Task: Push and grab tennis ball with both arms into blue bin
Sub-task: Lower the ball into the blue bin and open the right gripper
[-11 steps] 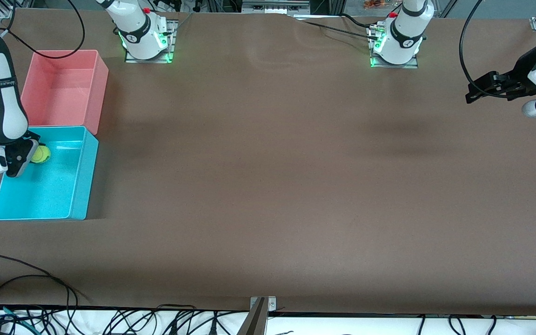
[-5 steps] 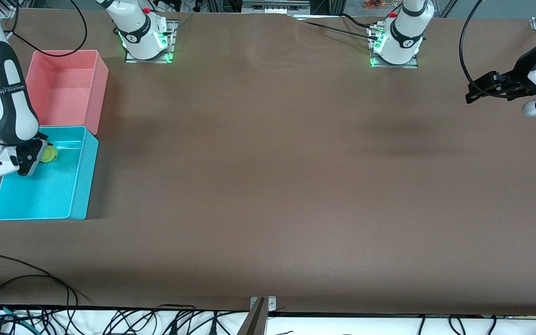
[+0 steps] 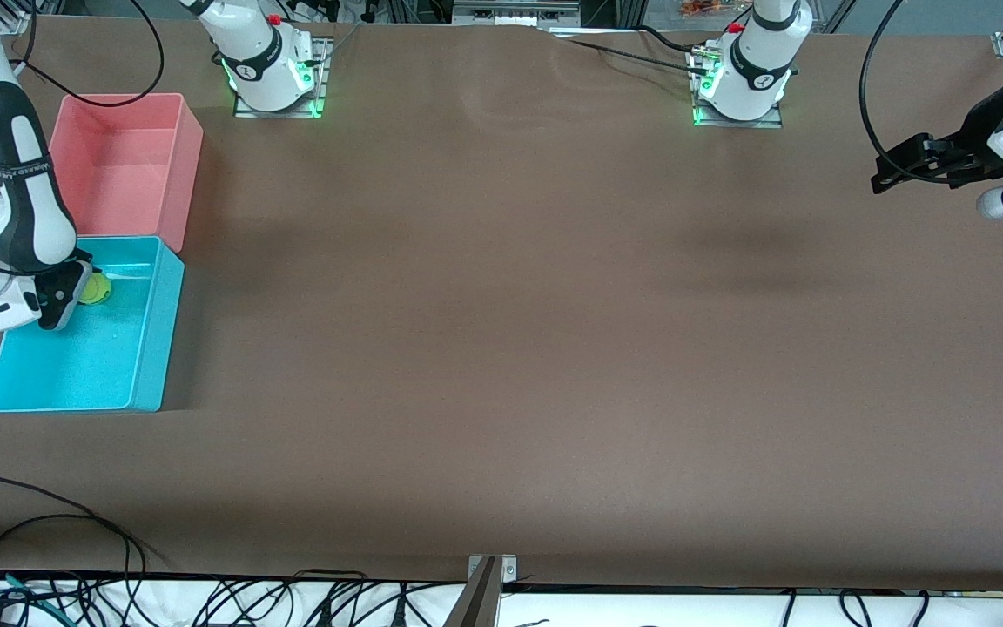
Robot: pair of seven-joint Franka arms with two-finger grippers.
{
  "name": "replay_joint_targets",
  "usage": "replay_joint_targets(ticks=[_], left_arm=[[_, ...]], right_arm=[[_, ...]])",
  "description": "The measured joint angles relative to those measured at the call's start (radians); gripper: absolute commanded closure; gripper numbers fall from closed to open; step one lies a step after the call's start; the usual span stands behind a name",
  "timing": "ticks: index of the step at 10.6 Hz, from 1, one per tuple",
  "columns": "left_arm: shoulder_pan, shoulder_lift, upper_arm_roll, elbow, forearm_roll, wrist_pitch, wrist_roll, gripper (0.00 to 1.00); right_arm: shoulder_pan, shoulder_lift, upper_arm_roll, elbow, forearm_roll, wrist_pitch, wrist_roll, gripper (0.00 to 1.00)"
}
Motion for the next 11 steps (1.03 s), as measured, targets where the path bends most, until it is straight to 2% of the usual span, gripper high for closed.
replay_joint_targets(ticks=[2, 4, 6, 8, 10, 11], left_arm=[[0.0, 0.0, 0.0, 0.0, 0.0, 0.0, 0.0, 0.0], [0.0, 0.0, 0.0, 0.0, 0.0, 0.0, 0.0, 0.0], [0.0, 0.0, 0.0, 0.0, 0.0, 0.0, 0.0, 0.0], [0.0, 0.001, 0.001, 0.0, 0.0, 0.0, 0.0, 0.0], [0.005, 0.01, 0.008, 0.002, 0.0, 0.001, 0.0, 0.0], [0.012, 0.018, 0.011, 0.005, 0.0, 0.001, 0.0, 0.0]], right_arm=[[-0.004, 0.009, 0.0, 0.0, 0.0, 0.011, -0.001, 0.64], [-0.011, 0.018, 0.0, 0.0, 0.0, 0.019, -0.002, 0.27], [-0.013, 0.021, 0.0, 0.0, 0.0, 0.024, -0.002, 0.14], [-0.013, 0.022, 0.0, 0.0, 0.001, 0.025, -0.002, 0.1], [-0.013, 0.022, 0.0, 0.0, 0.001, 0.025, -0.002, 0.0], [-0.013, 0.022, 0.0, 0.0, 0.001, 0.025, -0.002, 0.0]])
